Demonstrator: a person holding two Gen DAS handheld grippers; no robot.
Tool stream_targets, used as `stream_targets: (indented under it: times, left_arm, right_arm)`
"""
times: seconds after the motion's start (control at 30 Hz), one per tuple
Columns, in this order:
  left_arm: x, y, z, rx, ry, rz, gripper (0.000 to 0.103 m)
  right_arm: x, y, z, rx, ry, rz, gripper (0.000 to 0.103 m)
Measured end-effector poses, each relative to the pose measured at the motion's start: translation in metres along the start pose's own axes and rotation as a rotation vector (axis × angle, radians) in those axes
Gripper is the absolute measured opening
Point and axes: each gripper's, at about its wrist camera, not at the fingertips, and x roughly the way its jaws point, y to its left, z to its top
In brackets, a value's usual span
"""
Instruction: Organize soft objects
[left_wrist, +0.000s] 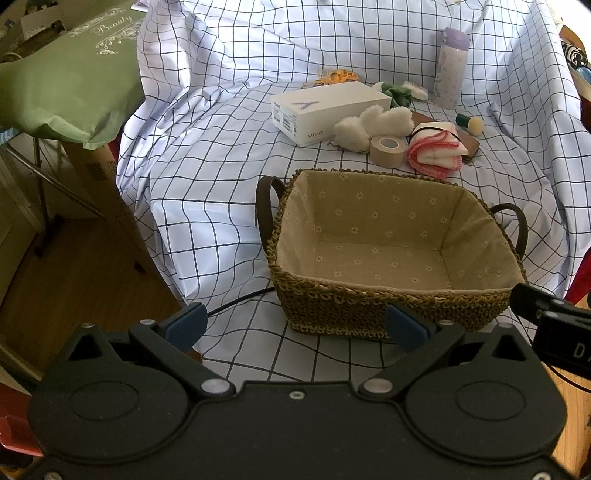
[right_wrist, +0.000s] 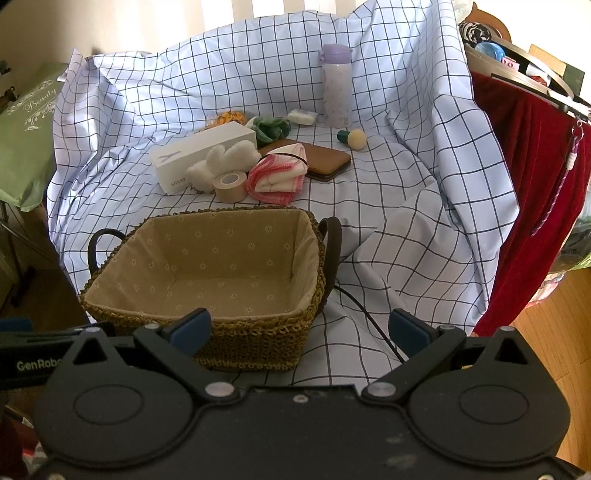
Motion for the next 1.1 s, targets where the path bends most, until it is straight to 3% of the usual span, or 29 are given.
stream_targets:
  times: [1.1]
  left_arm:
    - [-0.0001,0.0016,0.0004,-0.002,0.002,-0.001,0.100]
  right_arm:
    - [0.0035,0.0026,-0.0019,-0.007,0.021,0.003,0.103]
